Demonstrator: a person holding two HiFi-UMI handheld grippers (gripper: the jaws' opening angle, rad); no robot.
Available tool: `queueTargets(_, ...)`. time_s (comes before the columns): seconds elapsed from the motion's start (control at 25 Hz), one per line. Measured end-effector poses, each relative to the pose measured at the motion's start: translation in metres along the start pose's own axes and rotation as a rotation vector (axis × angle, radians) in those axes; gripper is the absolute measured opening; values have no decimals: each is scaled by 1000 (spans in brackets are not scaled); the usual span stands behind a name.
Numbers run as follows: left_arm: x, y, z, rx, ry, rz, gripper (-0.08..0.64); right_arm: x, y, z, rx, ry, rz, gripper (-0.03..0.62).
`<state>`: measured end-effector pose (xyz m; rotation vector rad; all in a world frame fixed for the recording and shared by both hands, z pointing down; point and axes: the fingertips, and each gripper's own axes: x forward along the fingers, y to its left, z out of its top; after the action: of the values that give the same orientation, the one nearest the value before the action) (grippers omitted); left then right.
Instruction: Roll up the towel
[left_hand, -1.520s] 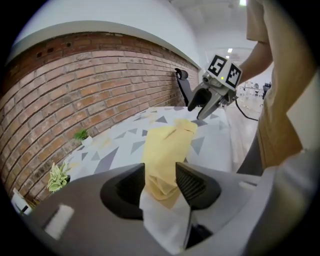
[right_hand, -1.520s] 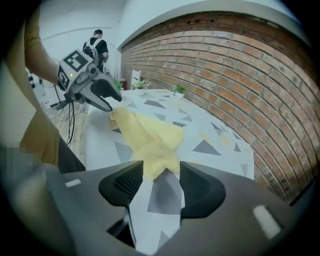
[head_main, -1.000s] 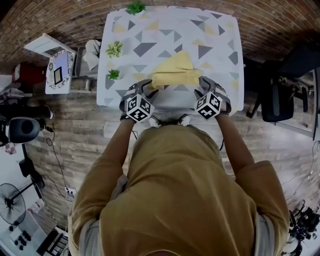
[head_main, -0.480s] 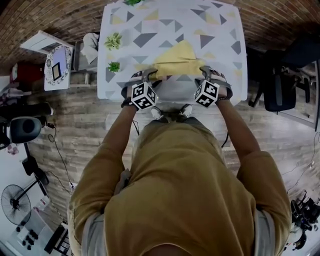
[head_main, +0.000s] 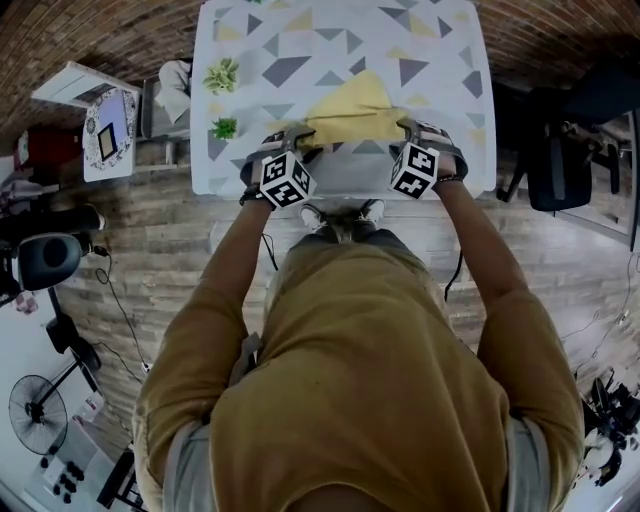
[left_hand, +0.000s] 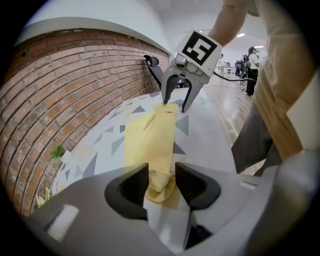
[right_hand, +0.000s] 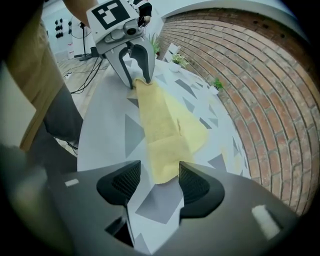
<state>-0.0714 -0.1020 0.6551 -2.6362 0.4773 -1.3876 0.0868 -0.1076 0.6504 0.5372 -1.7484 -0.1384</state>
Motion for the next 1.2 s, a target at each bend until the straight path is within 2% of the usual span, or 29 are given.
queueTargets(0.48,2,9,0,52,41,13,181,2,-3,0,-2,10,-5,237)
queueTargets(0.88,6,3,-5,47,67,-15,147,4,9,-1,11,7,40,131)
queueTargets(1.2,5,1,-6,29,79,1,133,1,15,-1,48,-25,-10,84)
